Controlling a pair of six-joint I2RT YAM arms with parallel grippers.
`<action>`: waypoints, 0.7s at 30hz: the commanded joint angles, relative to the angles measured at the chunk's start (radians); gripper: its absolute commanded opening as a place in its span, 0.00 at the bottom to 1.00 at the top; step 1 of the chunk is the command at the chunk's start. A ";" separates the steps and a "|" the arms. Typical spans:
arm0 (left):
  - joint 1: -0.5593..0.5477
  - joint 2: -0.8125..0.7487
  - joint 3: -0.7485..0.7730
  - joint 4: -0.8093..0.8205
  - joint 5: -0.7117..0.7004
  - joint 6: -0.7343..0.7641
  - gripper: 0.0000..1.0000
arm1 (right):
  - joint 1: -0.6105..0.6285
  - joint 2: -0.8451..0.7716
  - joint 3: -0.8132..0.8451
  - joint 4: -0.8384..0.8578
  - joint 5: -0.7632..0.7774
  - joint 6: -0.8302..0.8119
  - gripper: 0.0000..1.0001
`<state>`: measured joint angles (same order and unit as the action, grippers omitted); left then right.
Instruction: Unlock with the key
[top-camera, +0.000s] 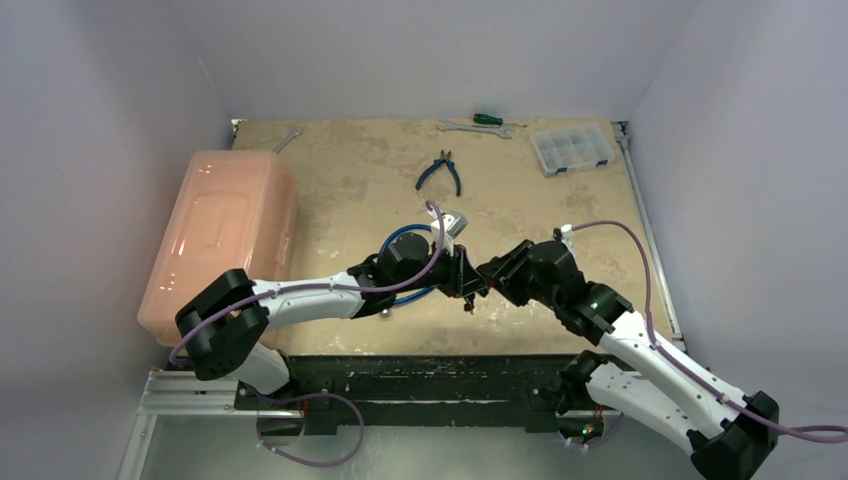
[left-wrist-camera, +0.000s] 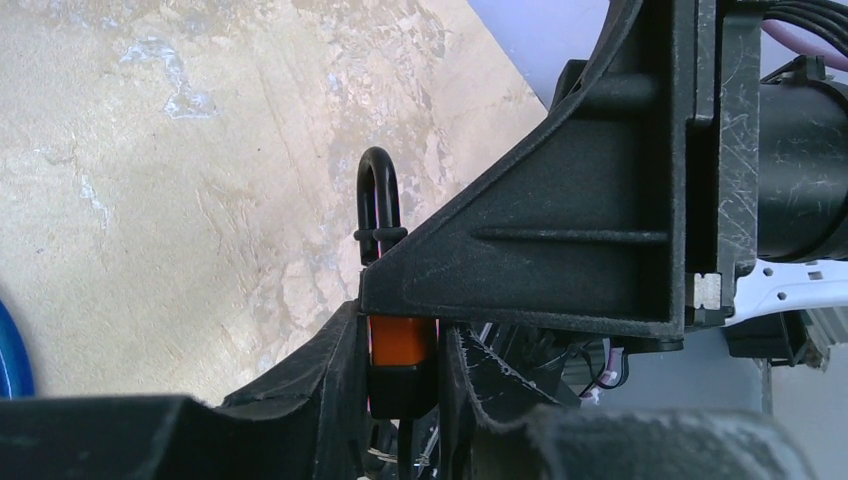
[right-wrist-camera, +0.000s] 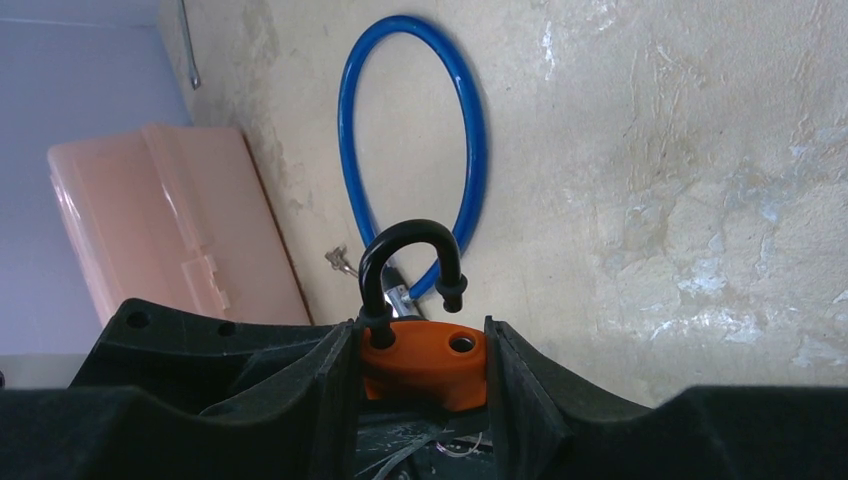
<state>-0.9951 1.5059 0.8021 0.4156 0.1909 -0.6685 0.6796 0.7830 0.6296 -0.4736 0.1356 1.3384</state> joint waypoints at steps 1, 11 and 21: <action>-0.004 -0.030 -0.022 0.072 0.009 0.030 0.00 | 0.005 -0.026 0.014 0.076 -0.018 0.013 0.22; -0.004 -0.079 -0.049 0.082 0.017 0.059 0.00 | 0.004 -0.017 0.035 0.040 0.015 -0.003 0.74; -0.005 -0.076 -0.058 0.112 0.077 0.069 0.00 | 0.004 0.018 0.052 0.021 0.058 -0.014 0.62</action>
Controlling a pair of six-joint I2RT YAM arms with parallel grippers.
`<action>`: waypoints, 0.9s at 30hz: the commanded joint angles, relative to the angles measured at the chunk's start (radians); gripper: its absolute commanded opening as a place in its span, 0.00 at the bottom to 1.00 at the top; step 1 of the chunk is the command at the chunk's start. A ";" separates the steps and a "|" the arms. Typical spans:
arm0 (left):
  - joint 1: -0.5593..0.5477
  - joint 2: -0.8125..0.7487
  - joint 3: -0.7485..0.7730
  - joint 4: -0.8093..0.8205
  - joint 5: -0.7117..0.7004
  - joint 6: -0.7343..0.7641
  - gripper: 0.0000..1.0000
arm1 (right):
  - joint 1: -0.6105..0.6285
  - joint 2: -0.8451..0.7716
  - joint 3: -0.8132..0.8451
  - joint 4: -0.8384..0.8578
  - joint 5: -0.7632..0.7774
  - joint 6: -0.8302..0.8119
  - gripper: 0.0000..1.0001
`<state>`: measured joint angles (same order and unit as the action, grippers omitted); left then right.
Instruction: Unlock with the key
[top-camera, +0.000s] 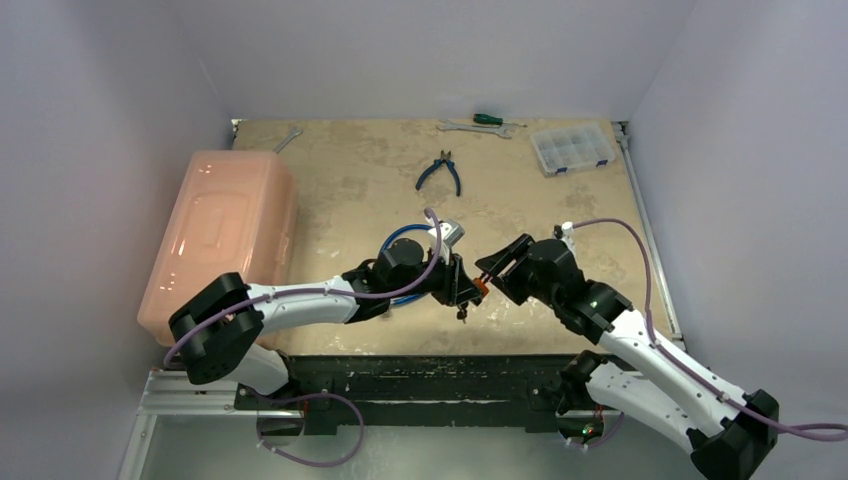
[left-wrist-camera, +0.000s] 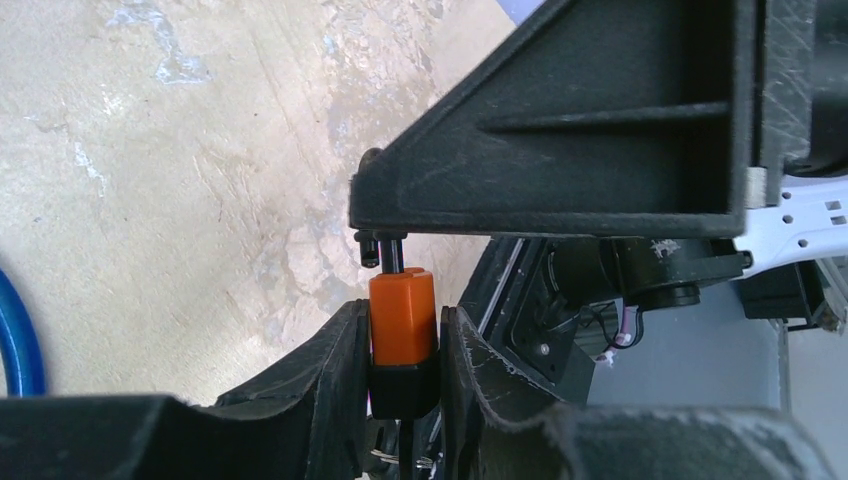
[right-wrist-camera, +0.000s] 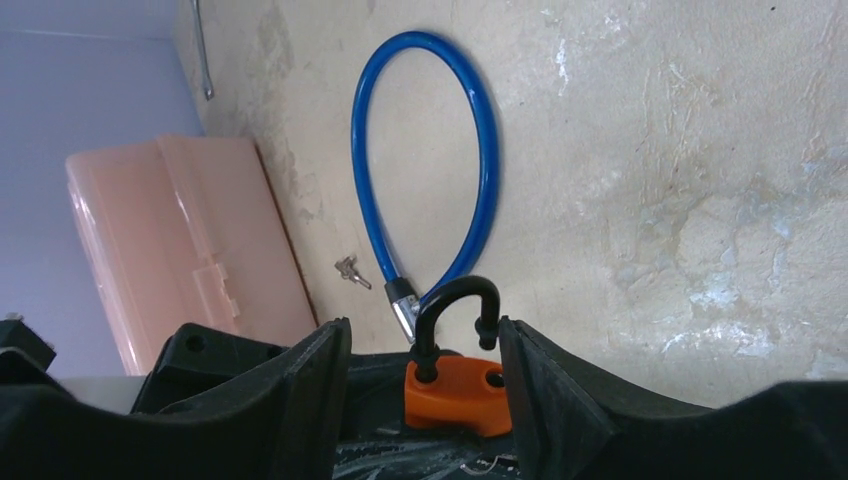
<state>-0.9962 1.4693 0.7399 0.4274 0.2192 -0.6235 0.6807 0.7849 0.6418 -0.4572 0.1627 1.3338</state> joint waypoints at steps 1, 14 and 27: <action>-0.004 -0.039 0.005 0.105 0.053 0.025 0.00 | 0.003 0.020 0.037 0.011 0.029 -0.010 0.61; -0.005 -0.040 -0.002 0.138 0.118 0.029 0.00 | 0.003 0.036 0.013 0.086 -0.010 -0.024 0.53; 0.004 -0.030 -0.005 0.181 0.206 -0.013 0.00 | 0.003 -0.025 -0.050 0.264 -0.095 -0.141 0.35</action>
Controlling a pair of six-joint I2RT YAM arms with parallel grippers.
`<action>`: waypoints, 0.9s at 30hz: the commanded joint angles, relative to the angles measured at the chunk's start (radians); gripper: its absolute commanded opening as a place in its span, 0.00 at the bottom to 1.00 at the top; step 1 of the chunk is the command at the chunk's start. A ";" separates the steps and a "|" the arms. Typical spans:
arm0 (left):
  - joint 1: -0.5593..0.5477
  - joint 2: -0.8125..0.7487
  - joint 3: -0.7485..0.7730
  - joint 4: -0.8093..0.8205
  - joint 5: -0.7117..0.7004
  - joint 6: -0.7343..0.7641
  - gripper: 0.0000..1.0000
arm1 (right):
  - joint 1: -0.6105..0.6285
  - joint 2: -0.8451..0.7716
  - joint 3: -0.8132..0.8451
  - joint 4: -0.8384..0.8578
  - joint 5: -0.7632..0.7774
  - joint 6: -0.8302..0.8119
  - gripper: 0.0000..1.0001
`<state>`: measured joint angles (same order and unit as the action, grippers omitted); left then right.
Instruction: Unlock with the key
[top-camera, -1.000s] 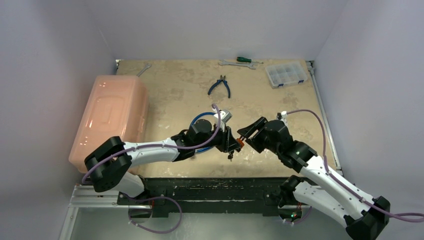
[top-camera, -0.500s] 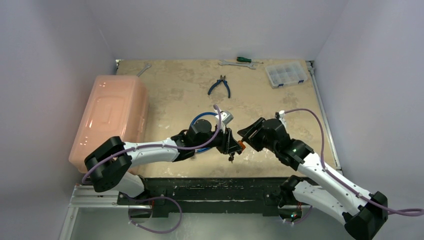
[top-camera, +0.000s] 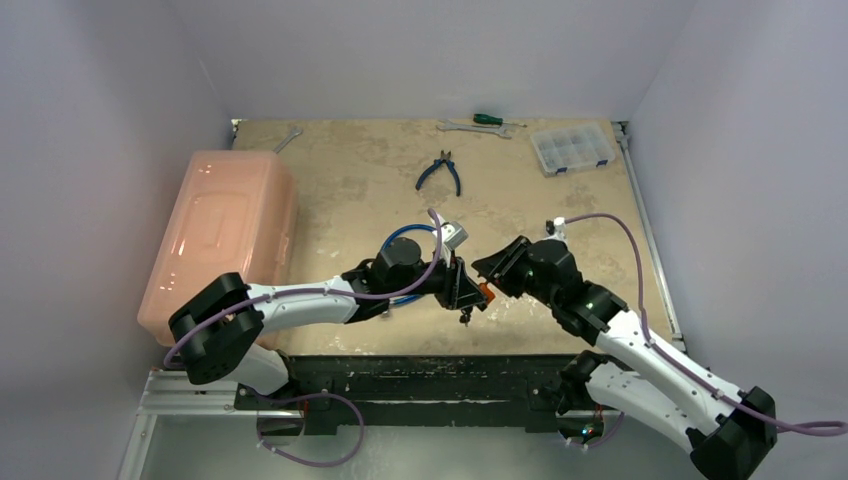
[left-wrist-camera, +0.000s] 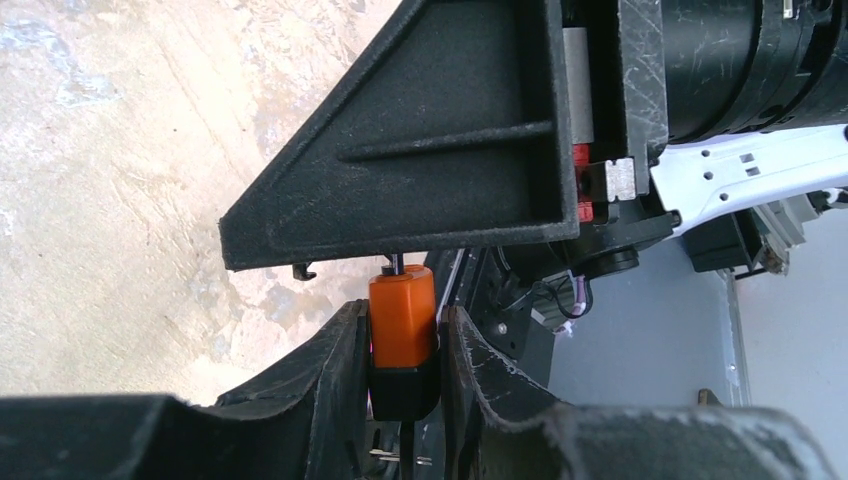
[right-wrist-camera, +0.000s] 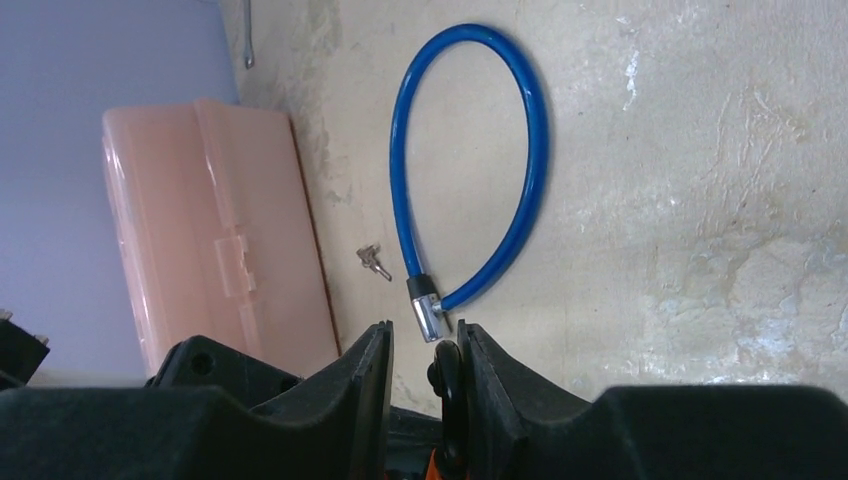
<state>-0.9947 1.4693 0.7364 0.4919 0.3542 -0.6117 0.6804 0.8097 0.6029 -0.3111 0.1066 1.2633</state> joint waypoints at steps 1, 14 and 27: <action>0.007 -0.028 -0.003 0.122 0.086 -0.033 0.00 | 0.003 -0.062 -0.015 0.126 -0.040 -0.092 0.35; 0.044 -0.016 -0.028 0.274 0.257 -0.157 0.00 | 0.004 -0.127 -0.046 0.273 -0.157 -0.287 0.31; 0.069 -0.033 -0.042 0.381 0.369 -0.256 0.00 | 0.003 -0.212 -0.050 0.299 -0.211 -0.416 0.29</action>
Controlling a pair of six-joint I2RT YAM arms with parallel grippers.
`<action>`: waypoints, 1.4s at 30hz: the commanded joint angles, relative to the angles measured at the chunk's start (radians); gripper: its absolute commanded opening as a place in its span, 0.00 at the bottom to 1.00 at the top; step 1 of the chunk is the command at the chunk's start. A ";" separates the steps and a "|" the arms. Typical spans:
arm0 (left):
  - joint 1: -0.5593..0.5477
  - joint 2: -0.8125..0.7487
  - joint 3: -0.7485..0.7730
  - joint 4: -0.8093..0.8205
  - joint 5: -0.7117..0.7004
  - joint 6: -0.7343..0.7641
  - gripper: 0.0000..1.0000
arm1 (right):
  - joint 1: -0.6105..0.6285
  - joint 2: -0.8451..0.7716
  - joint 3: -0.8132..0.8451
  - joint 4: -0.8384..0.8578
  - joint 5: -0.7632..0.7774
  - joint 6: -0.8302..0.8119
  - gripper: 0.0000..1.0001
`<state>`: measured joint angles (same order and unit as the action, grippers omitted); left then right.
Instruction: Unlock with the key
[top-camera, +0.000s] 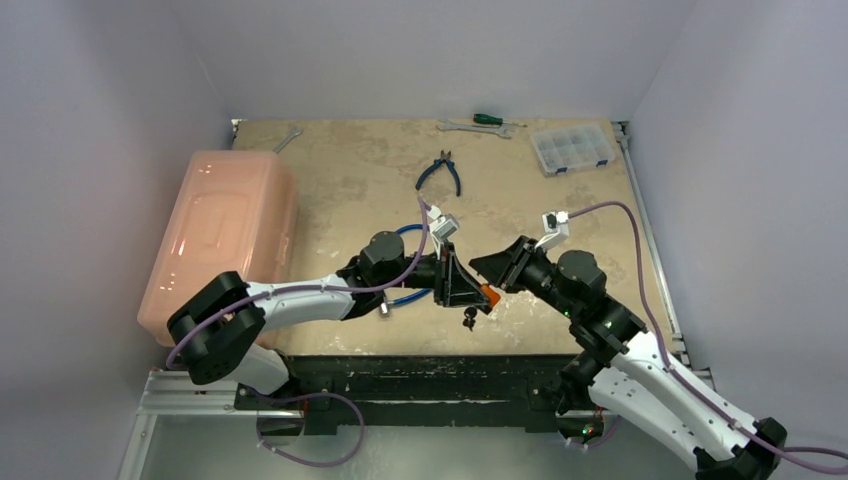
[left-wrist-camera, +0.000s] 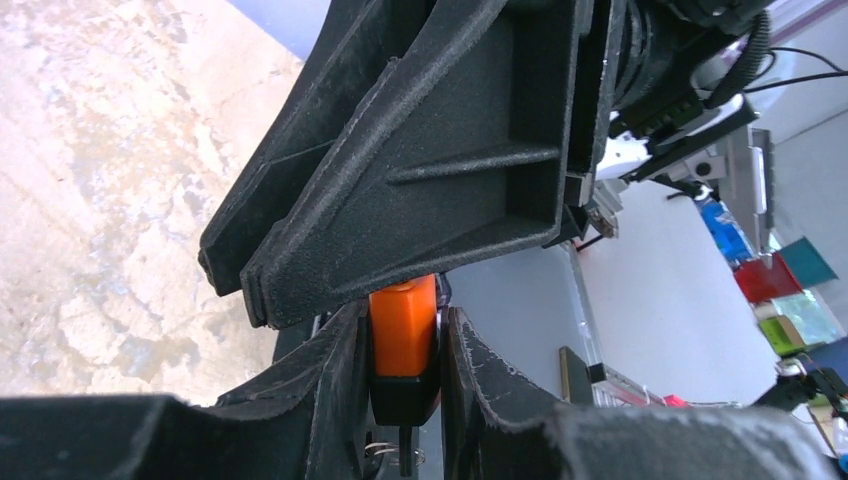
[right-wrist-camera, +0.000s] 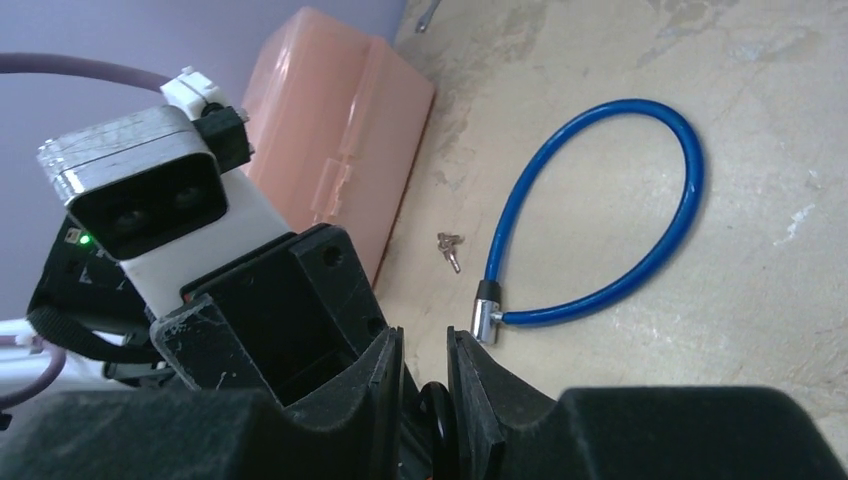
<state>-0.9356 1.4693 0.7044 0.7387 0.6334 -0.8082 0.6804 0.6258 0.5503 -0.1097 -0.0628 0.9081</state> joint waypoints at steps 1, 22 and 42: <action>0.011 -0.035 -0.012 0.148 0.099 -0.072 0.00 | 0.004 -0.033 -0.001 0.100 -0.045 -0.069 0.28; 0.065 0.075 -0.055 0.575 0.190 -0.376 0.00 | 0.003 -0.046 -0.063 0.209 -0.172 -0.133 0.10; 0.118 0.278 -0.074 0.962 0.206 -0.617 0.00 | 0.003 0.030 -0.078 0.233 -0.191 -0.152 0.21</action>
<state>-0.8337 1.7542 0.6243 1.4509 0.8761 -1.3823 0.6796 0.6529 0.4816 0.0944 -0.2054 0.8074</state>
